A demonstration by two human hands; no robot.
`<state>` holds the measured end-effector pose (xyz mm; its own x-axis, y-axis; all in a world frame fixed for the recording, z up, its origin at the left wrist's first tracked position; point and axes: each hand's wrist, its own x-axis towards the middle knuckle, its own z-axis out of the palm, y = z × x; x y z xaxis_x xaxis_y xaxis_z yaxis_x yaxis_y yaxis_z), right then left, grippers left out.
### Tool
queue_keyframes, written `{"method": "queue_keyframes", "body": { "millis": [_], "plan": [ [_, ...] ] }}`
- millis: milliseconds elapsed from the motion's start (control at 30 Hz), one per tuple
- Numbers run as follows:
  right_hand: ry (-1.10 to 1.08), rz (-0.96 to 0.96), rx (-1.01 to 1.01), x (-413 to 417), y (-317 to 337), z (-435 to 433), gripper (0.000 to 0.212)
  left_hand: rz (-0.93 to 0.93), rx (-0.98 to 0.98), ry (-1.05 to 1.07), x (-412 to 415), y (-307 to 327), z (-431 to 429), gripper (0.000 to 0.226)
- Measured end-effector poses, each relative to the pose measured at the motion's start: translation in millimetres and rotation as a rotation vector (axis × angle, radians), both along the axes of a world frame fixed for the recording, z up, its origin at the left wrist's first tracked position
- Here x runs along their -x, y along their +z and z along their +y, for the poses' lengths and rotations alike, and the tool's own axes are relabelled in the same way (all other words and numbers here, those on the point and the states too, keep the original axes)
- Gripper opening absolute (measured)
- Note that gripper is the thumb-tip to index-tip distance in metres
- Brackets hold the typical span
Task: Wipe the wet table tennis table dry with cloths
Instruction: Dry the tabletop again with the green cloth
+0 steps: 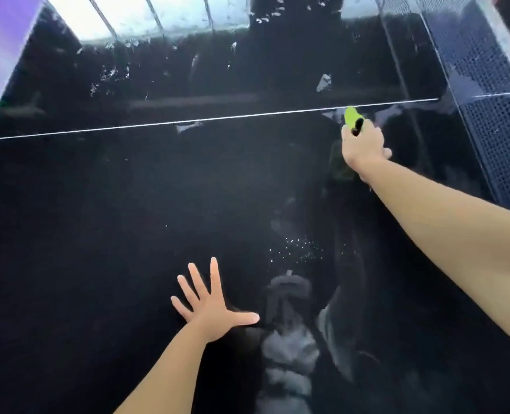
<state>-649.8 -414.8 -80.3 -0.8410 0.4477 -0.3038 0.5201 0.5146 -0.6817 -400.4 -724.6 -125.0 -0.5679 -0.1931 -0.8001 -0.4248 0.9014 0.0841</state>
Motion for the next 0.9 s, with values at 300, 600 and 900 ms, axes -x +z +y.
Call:
{"method": "queue_keyframes", "body": {
  "millis": [300, 600, 900],
  "plan": [
    [0.733, -0.21, -0.501, 61.2, -53.0, -74.8, 0.068, -0.051, 0.024, -0.015, 3.5, -8.6, -3.0, 0.149],
    [1.37, -0.046, -0.598, -119.1, -64.8, -70.9, 0.059, -0.006, 0.004, -0.038, 0.1, 0.3, -2.6, 0.148],
    [1.336, -0.143, -0.56, -337.3, -58.5, -93.7, 0.065, 0.135, -0.089, -0.035, -11.9, -3.4, -9.1, 0.142]
  ]
}}
